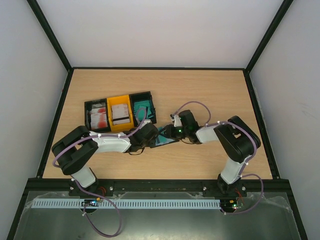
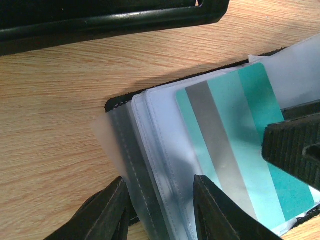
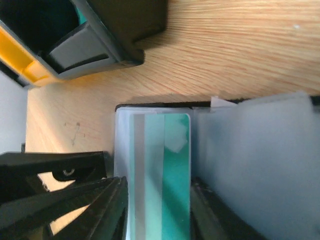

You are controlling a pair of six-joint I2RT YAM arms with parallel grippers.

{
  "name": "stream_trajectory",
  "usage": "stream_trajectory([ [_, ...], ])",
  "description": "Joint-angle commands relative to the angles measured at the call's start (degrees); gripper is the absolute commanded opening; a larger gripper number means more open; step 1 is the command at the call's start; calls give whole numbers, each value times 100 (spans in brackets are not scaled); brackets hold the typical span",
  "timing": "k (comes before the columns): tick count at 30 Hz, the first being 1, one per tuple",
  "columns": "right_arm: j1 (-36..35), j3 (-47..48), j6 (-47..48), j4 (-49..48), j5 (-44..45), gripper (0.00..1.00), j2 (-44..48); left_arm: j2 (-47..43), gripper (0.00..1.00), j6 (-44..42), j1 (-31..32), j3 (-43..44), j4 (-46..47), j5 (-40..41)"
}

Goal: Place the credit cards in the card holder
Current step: Insert the credit card into the card holder.

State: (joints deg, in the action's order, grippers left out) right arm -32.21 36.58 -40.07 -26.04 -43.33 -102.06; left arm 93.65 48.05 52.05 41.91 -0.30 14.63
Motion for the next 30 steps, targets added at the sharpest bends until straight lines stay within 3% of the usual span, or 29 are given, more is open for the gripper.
stream_trajectory([
  [1, -191, 33, 85, 1077, 909, 38, 385, -1, 37, -11, -41, -156, -106, 9],
  [4, -237, 147, 160, 1461, 1443, 46, 526, -43, 37, -32, -36, -179, -66, -21],
  [8, -359, 228, 229, 1789, 1786, 48, 474, -90, 38, -33, -39, -194, -16, -65],
  [12, -542, 290, 242, 1892, 1935, 45, 459, -114, 39, -16, -44, -218, 19, -89],
  [18, -769, 332, 212, 1963, 1968, 31, 472, -143, 43, -6, -45, -263, 109, -163],
  [30, -1070, 605, 261, 2060, 1680, 41, 394, -243, 49, -66, -35, -412, 367, -244],
])
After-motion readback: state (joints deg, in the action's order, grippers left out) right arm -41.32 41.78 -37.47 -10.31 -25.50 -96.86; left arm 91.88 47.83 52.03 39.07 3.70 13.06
